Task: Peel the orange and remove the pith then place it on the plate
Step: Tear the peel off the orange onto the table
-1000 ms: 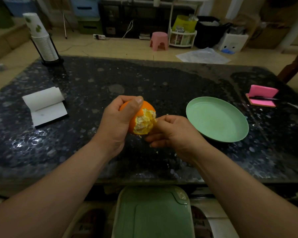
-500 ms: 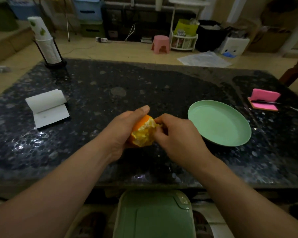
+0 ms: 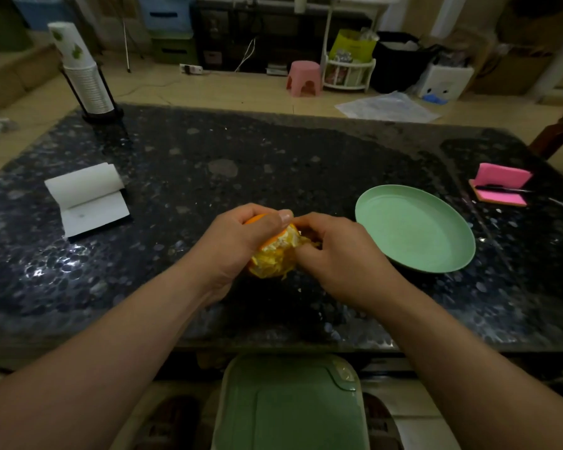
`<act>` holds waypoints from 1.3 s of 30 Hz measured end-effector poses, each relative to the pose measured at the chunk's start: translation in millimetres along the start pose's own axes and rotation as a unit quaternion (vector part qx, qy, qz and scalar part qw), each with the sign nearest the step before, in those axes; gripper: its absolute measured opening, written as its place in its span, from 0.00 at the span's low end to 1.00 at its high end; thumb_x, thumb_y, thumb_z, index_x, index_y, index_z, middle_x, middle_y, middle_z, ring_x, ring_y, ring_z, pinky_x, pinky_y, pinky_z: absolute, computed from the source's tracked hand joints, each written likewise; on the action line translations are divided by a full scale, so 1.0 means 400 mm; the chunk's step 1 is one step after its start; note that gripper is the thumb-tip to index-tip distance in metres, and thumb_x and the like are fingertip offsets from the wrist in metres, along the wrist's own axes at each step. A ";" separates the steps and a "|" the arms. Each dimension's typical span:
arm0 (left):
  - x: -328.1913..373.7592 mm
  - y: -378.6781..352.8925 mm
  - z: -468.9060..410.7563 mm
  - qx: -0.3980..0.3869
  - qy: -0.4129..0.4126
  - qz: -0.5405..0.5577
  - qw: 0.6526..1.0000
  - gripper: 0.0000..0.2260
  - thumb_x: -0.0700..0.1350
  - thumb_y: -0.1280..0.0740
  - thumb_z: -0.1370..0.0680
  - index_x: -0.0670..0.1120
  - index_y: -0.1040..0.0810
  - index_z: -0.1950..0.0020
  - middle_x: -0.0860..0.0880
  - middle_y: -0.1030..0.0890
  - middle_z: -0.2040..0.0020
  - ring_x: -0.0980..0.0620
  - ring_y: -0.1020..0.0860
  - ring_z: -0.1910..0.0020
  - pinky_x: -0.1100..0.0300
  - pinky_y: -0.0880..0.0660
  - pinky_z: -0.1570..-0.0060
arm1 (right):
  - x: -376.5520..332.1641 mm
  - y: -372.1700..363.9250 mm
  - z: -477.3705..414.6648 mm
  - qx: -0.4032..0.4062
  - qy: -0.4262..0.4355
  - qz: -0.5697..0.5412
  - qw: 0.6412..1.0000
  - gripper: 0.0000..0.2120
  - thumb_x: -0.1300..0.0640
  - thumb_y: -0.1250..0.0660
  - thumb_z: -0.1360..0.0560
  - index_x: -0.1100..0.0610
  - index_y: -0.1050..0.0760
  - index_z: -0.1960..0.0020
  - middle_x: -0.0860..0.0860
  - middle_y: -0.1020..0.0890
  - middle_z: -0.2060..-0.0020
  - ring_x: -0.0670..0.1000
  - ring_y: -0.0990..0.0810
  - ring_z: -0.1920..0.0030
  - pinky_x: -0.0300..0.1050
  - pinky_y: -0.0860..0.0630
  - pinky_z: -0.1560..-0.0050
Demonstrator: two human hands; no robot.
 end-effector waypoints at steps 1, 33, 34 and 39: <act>-0.002 0.002 -0.001 0.002 0.001 0.006 1.000 0.22 0.56 0.23 0.31 0.43 0.16 0.44 0.42 0.13 0.54 0.46 0.15 0.57 0.50 0.16 0.58 | 0.004 -0.003 0.000 -0.009 -0.006 -0.013 1.000 0.15 0.53 0.32 0.19 0.43 0.19 0.34 0.42 0.14 0.58 0.41 0.16 0.62 0.40 0.19 0.63; 0.052 0.022 0.010 -0.004 -0.071 -0.066 0.995 0.20 0.59 0.22 0.31 0.55 0.15 0.41 0.48 0.15 0.43 0.48 0.15 0.46 0.56 0.16 0.55 | 0.045 -0.061 0.009 -0.128 -0.193 -0.344 0.910 0.14 0.59 0.37 0.14 0.68 0.18 0.43 0.63 0.12 0.53 0.57 0.10 0.54 0.46 0.14 0.59; 0.054 0.021 0.013 -0.005 -0.080 -0.081 0.994 0.21 0.59 0.23 0.31 0.56 0.15 0.41 0.49 0.16 0.42 0.50 0.15 0.46 0.58 0.16 0.55 | 0.044 -0.060 0.010 -0.133 -0.190 -0.340 0.911 0.13 0.59 0.37 0.14 0.68 0.17 0.43 0.63 0.12 0.53 0.56 0.10 0.55 0.45 0.14 0.60; 0.060 0.021 0.017 0.001 -0.105 -0.107 0.989 0.21 0.59 0.23 0.31 0.56 0.16 0.40 0.51 0.17 0.43 0.53 0.16 0.49 0.62 0.19 0.58 | 0.047 -0.051 0.000 -0.098 -0.164 -0.300 0.935 0.09 0.64 0.34 0.17 0.65 0.16 0.52 0.61 0.11 0.58 0.52 0.13 0.62 0.41 0.16 0.63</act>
Point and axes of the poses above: each hand's wrist, its own z-axis away from the middle knuckle, its own y-axis out of the back of the hand, x = y × z, the point moved 7 cm from there along -z, towards the middle knuckle
